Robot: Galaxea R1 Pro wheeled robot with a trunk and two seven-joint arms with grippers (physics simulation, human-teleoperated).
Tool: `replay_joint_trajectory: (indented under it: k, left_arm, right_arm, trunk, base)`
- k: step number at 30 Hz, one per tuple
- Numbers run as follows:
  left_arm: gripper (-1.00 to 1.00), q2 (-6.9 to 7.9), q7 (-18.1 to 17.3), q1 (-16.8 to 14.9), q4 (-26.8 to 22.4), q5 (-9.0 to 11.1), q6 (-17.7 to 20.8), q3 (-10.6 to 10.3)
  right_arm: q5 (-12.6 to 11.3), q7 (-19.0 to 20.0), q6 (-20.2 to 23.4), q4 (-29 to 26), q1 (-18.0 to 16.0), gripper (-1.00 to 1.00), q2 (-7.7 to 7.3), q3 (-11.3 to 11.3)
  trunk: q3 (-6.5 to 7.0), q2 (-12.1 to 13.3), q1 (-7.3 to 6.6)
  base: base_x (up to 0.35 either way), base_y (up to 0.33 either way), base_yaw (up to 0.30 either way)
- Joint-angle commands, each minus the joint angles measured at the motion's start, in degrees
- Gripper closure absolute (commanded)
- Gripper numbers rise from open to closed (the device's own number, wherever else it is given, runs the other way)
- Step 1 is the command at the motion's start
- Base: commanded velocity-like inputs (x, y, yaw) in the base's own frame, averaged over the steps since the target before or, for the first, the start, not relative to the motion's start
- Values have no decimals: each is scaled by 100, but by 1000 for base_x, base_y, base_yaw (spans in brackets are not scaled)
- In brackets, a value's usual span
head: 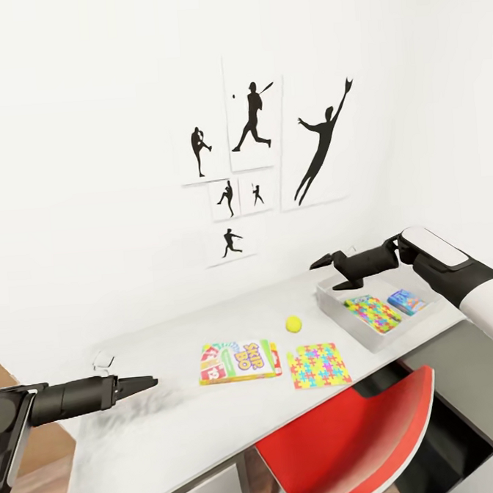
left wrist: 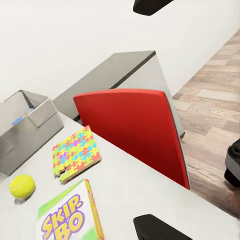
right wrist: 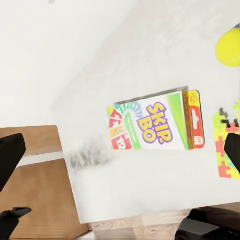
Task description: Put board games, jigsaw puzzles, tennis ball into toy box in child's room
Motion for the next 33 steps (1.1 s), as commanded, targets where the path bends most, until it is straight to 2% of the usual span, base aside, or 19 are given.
replay_joint_trajectory:
  k: [1,6,8,11,13,18,21,26,33]
  left_arm:
    - [-100,0,-45,-5,-4,-46,60,9]
    - [-100,0,-45,-5,-4,-47,60,22]
    - [-100,0,-45,-5,-4,-45,60,24]
    - [-100,0,-45,-5,-4,-46,60,29]
    - [-100,0,-45,-5,-4,-46,60,39]
    - [-100,0,-51,-5,-4,-38,60,49]
    - [-100,0,-70,-5,-4,-41,60,51]
    - [-100,0,-90,-5,-4,-46,60,52]
    - [-100,0,-120,-5,-4,-51,60,75]
  right_arm:
    - [-44,-88,0,-5,-11,-100,25,24]
    - [-59,-598,0,-5,-13,-100,253,6]
    - [-74,-896,0,-14,-26,-100,397,-12]
    - [-77,-1068,0,-22,-45,-100,497,-18]
    - [-73,-1243,0,-21,-63,-100,637,-22]
    - [-69,-1468,0,-20,-82,-100,857,-24]
    - [-67,-1681,0,-21,-87,-100,1041,-25]
    - [-61,-2365,0,-26,-113,-100,1508,-30]
    - [-52,-3232,0,1,-280,-100,2035,-41]
  trunk:
    - [-14,-15,3]
    - [-14,-15,3]
    - [-14,-15,3]
    - [-14,-15,3]
    - [-14,-15,3]
    - [-14,-15,3]
    - [-14,-15,3]
    - [-14,-15,3]
    - [-14,-15,3]
  base:
    - [-78,168,0]
    - [-76,143,0]
    - [-43,58,0]
    - [-87,118,0]
    - [-91,126,0]
    - [-37,50,0]
    - [-10,49,0]
    - [-3,140,0]
    - [0,31,0]
